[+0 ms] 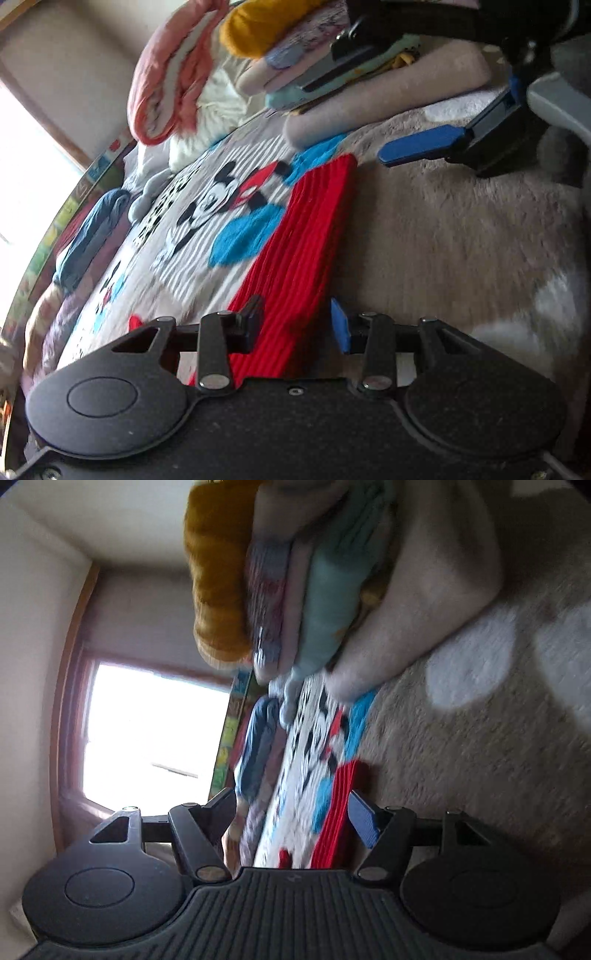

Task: Fold clothes
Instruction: 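Move the left gripper to a sleeve and close on its cuff, then lift the sleeve with the left gripper, lay it across the body, release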

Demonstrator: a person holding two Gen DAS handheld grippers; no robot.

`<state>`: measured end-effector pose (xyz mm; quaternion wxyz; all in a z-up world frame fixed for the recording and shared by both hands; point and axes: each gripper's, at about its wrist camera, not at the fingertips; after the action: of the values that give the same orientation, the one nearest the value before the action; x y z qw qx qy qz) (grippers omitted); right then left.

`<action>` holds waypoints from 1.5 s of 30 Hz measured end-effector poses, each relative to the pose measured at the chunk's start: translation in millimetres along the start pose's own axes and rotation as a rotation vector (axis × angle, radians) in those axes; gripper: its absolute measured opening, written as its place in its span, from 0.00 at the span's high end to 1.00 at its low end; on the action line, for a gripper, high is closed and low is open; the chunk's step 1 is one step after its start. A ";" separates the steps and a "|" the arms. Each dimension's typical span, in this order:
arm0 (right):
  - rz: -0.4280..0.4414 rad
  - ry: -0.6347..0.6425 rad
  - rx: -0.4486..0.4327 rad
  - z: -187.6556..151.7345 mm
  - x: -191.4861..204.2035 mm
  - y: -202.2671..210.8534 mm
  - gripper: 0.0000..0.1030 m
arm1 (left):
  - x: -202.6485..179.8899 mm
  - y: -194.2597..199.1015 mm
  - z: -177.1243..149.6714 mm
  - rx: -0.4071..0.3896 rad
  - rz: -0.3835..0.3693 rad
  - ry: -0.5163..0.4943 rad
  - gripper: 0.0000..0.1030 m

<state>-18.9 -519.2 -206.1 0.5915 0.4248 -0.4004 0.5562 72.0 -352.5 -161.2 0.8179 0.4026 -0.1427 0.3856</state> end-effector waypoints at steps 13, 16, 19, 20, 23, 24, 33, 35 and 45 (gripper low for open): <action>0.042 -0.154 -0.158 8.6 -24.5 16.8 0.35 | -24.3 -35.7 24.7 -0.009 0.086 -0.241 0.65; 0.053 -0.176 -0.186 9.2 -27.7 17.2 0.35 | -27.5 -42.9 28.9 0.003 0.106 -0.261 0.74; 0.061 -0.170 -0.202 8.7 -27.1 17.0 0.32 | -28.3 -47.1 32.4 0.016 0.124 -0.258 0.90; 0.069 -0.169 -0.208 8.8 -26.8 18.5 0.31 | -26.1 -46.7 33.5 0.015 0.126 -0.246 0.91; 0.100 -0.147 -0.210 8.7 -24.0 23.9 0.29 | -10.2 -39.7 39.1 0.007 0.110 -0.178 0.91; 0.112 -0.120 -0.204 8.2 -20.4 25.8 0.29 | -2.7 -36.0 41.3 0.003 0.101 -0.150 0.91; 0.134 0.210 -0.125 -6.8 33.9 24.1 0.28 | 80.2 0.1 51.5 -0.031 -0.017 0.147 0.91; 0.142 0.287 -0.079 -15.7 47.0 16.0 0.27 | 101.0 10.5 51.7 -0.045 -0.034 0.212 0.91; 0.192 0.749 0.326 -122.3 115.0 -29.9 0.24 | 173.7 58.0 38.1 -0.108 0.020 0.377 0.91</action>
<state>18.0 -367.4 -137.9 0.5666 0.2419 -0.1021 0.7811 146.6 -270.3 -10.7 0.8466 0.2771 -0.0114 0.4542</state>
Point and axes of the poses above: each gripper's, at about its wrist camera, not at the fingertips, and y roughly against the way its jaws point, x to its left, z to its top, and after that the axes turned 7 degrees about y, right-handed
